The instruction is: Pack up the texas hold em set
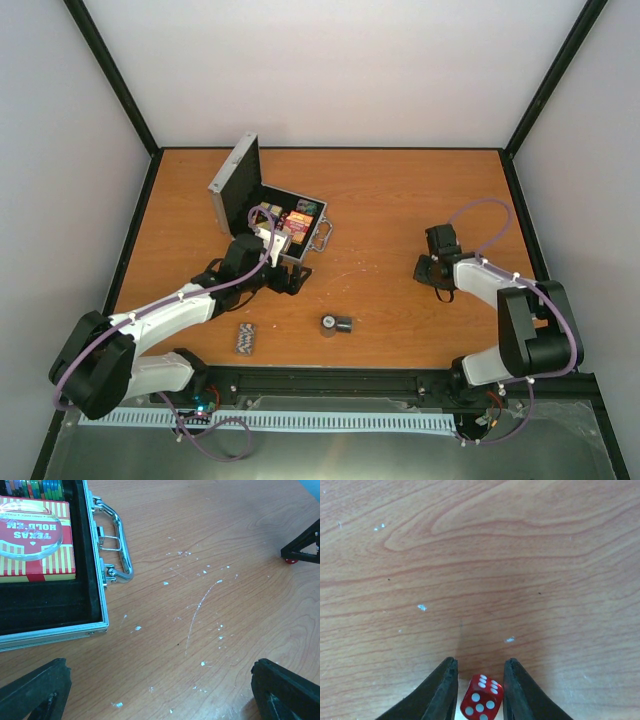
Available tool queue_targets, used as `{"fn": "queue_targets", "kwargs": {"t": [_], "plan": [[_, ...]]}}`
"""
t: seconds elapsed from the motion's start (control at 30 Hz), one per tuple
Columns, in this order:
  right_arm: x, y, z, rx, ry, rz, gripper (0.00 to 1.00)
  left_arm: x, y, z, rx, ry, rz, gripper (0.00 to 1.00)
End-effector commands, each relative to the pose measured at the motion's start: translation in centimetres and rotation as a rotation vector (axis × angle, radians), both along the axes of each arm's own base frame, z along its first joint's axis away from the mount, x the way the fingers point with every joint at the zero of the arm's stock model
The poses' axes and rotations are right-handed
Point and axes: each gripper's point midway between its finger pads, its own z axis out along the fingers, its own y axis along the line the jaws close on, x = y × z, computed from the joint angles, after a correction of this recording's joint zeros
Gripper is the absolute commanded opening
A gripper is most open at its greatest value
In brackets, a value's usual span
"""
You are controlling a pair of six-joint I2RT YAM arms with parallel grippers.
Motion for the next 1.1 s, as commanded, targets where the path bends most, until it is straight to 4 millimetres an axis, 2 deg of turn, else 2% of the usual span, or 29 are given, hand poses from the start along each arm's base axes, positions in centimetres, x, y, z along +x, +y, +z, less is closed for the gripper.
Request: {"fn": "queue_targets", "kwargs": {"t": [0.0,0.2,0.3,0.47,0.57,0.7,0.83,0.93,1.03,1.07], "plan": [[0.4,0.7,-0.2,0.012,0.015,0.052,0.26,0.4,-0.4,1.2,-0.025,-0.050,-0.017,1.00],[1.2,2.5,0.9,0.016,-0.011,0.147,0.22,0.4,-0.4,1.2,-0.025,-0.050,-0.017,1.00],[1.4,2.7,1.4,0.002,-0.017,0.166,0.21,0.4,-0.4,1.2,-0.026,-0.051,-0.017,1.00],[1.1,5.0,2.8,0.034,-0.034,0.240,0.18,0.3,-0.3,1.2,-0.029,-0.052,-0.016,1.00],[1.5,7.6,5.6,0.039,-0.082,0.303,0.18,0.3,-0.2,1.4,-0.038,-0.058,-0.008,1.00],[1.5,12.6,10.1,0.085,-0.160,0.398,0.18,0.5,0.3,1.9,-0.051,-0.070,0.037,1.00],[1.0,17.4,12.3,0.178,-0.209,0.473,0.19,0.5,1.4,3.5,-0.073,-0.122,0.093,1.00],[0.7,20.4,11.8,0.214,-0.212,0.516,0.19,0.3,2.4,4.9,-0.093,-0.172,0.136,1.00],[0.7,22.8,9.6,0.221,-0.166,0.547,0.19,0.2,3.6,6.1,-0.111,-0.223,0.184,1.00],[0.6,23.6,8.3,0.210,-0.136,0.561,0.19,0.1,3.8,6.3,-0.115,-0.234,0.194,1.00]]}}
